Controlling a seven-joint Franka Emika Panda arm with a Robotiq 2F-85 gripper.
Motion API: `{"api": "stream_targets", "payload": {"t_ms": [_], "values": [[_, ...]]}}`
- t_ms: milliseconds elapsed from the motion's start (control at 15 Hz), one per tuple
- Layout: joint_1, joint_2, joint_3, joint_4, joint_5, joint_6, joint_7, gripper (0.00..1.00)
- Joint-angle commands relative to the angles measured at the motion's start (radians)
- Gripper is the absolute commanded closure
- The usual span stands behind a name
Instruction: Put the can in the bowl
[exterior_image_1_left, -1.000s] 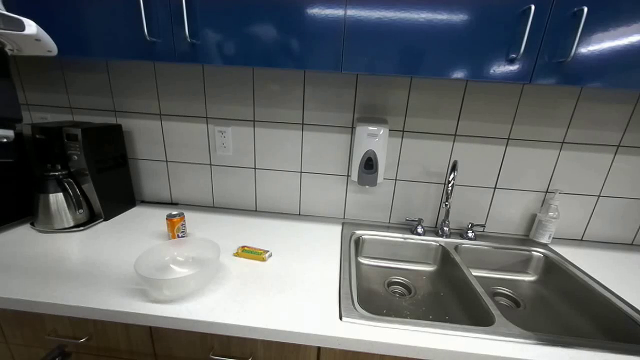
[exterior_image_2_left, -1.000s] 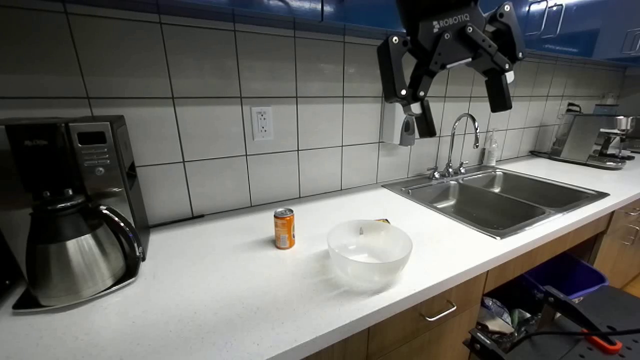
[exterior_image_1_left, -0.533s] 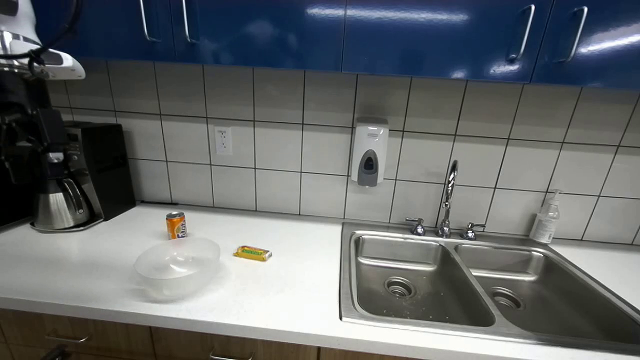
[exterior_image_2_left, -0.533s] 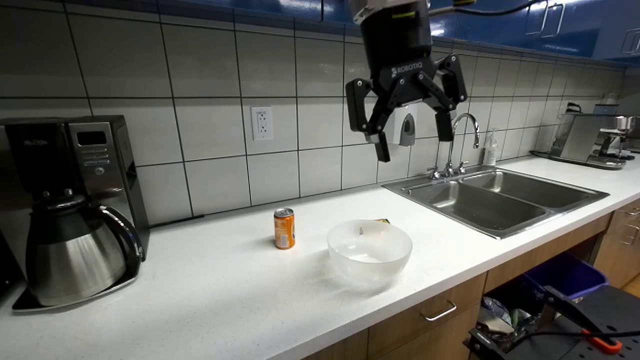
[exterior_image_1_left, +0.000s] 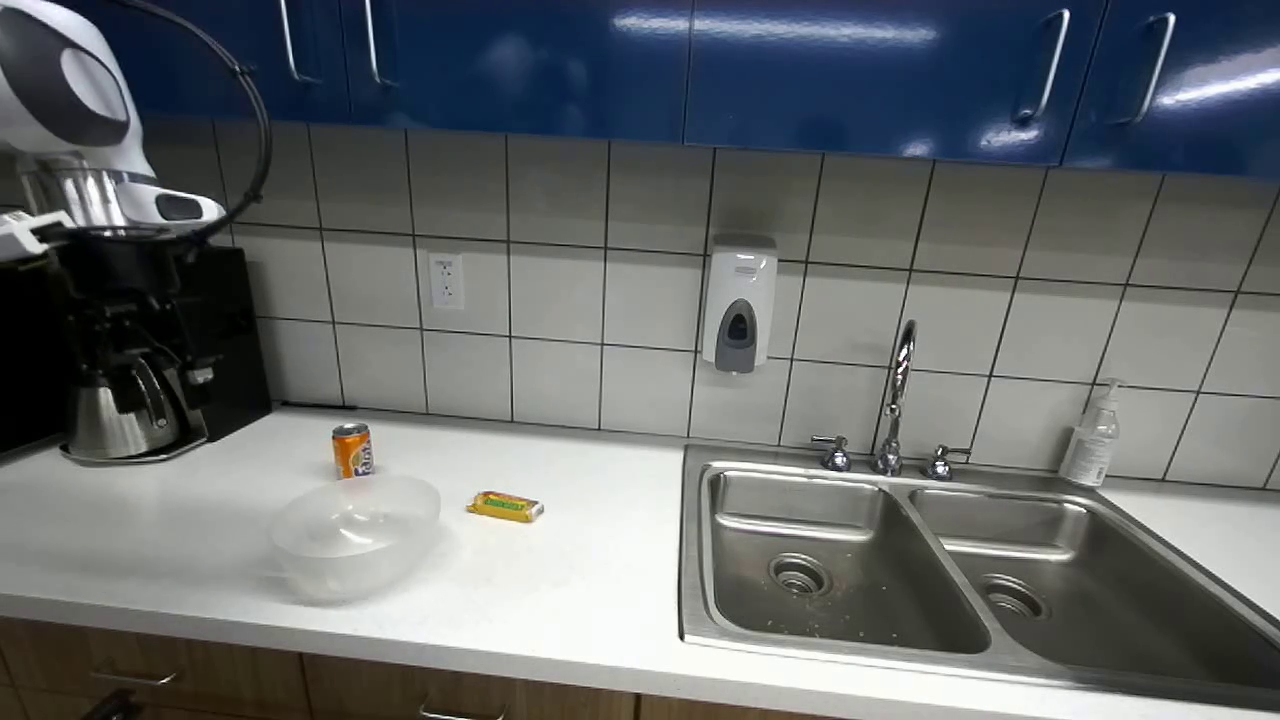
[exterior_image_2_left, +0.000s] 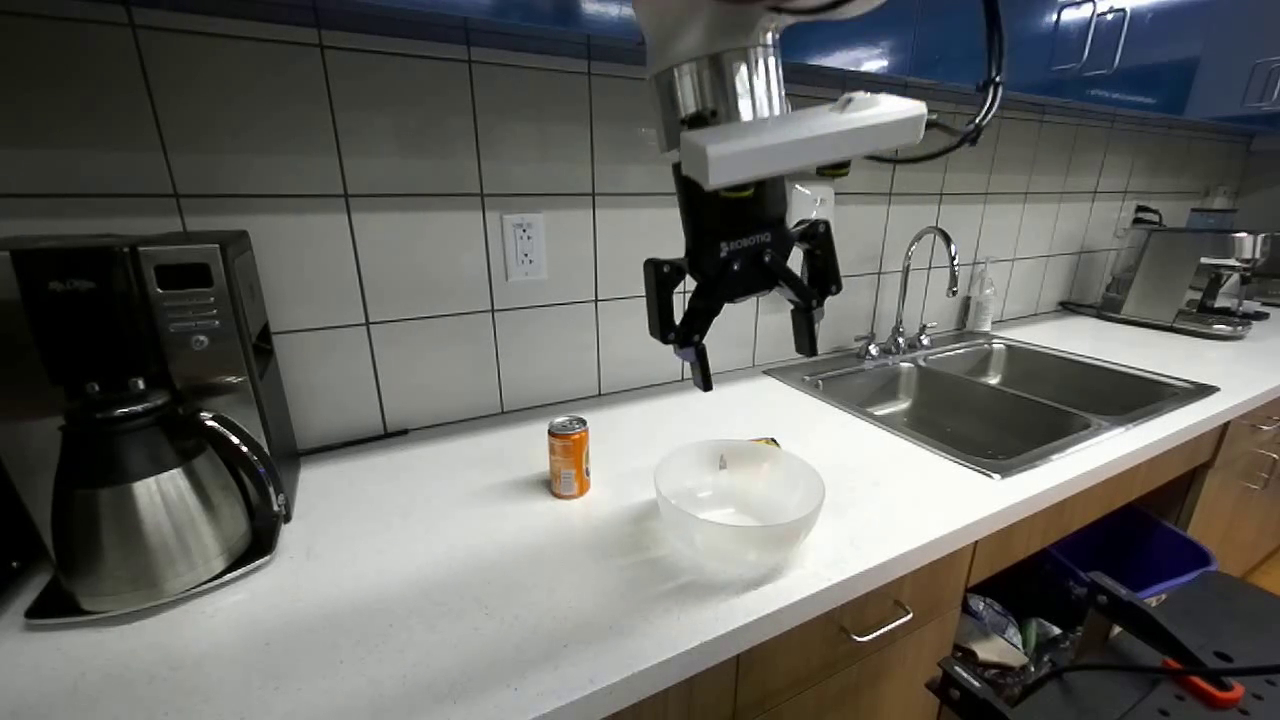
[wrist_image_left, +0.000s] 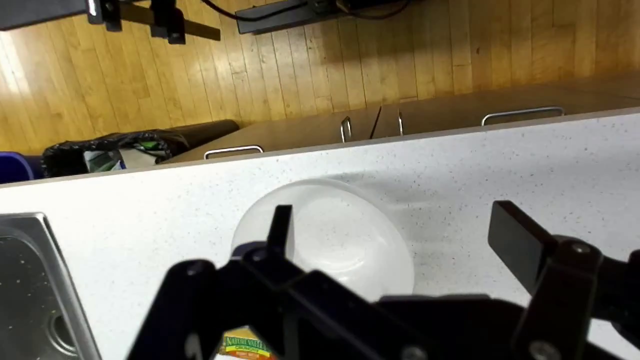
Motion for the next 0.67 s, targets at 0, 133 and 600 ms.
{"api": "stream_targets", "payload": {"t_ms": [0, 133, 600], "values": [[-0.005, 0.139, -0.035, 0.036, -0.088, 0.121, 0.017, 0.0], [0.001, 0.203, -0.062, 0.054, -0.128, 0.177, 0.024, 0.0], [0.045, 0.426, -0.164, 0.22, -0.176, 0.292, 0.036, 0.0]]}}
